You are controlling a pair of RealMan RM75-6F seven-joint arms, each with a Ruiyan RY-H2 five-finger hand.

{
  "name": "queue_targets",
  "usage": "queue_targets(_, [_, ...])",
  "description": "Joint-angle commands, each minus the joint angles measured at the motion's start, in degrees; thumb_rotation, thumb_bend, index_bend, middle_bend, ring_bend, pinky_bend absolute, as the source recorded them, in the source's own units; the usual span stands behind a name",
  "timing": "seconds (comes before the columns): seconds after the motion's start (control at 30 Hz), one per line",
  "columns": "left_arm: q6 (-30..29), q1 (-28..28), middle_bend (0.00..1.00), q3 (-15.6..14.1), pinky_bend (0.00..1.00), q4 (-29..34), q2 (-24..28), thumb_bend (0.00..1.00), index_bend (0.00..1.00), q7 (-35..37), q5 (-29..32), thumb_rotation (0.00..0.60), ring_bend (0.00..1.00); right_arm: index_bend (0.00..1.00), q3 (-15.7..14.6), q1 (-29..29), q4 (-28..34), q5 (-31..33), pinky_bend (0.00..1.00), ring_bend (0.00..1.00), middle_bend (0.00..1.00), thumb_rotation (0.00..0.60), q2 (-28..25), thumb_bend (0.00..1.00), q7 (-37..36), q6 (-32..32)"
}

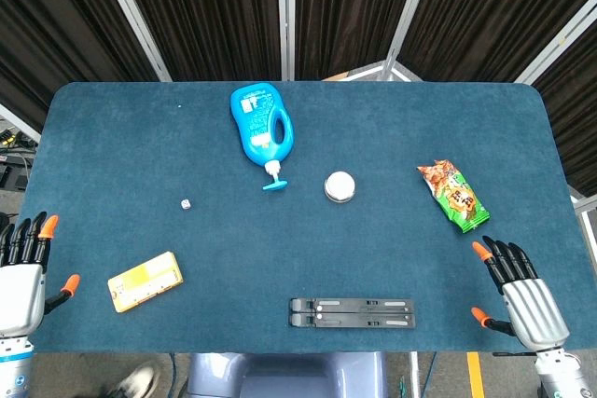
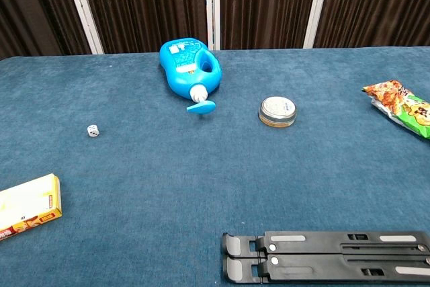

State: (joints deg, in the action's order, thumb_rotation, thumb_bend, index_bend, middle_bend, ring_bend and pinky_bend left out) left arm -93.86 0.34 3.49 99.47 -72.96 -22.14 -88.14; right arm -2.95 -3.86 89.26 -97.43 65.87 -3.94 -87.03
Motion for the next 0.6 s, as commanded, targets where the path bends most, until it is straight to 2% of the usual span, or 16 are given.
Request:
queue_targets(0.03, [0.19, -0.04, 0.00, 0.07, 0.00, -0.07, -0.01, 0.23, 0.00, 0.09, 0.33, 0.600, 0.00, 0.00, -0.08, 0.07, -0.10, -0.09, 0.00, 0.00, 0.00, 0.600, 0.04, 0.08, 0.10, -0.08])
queue_targets(0.43, [2.42, -1.00, 0.00, 1.10, 0.00, -0.41, -0.29, 0.23, 0.00, 0.41, 3.24, 0.600, 0.00, 0.00, -0.28, 0.12, -0.06, -0.43, 0.00, 0.00, 0.00, 0.600, 0.18, 0.08, 0.16, -0.14])
queue_targets(0.6, [6.00, -3.03, 0.00, 3.52, 0.00, -0.76, -1.28, 0.24, 0.08, 0.94, 7.90, 0.600, 0.00, 0.00, -0.30, 0.08, 0.01, -0.46, 0.00, 0.00, 0.00, 0.600, 0.25, 0.08, 0.30, -0.05])
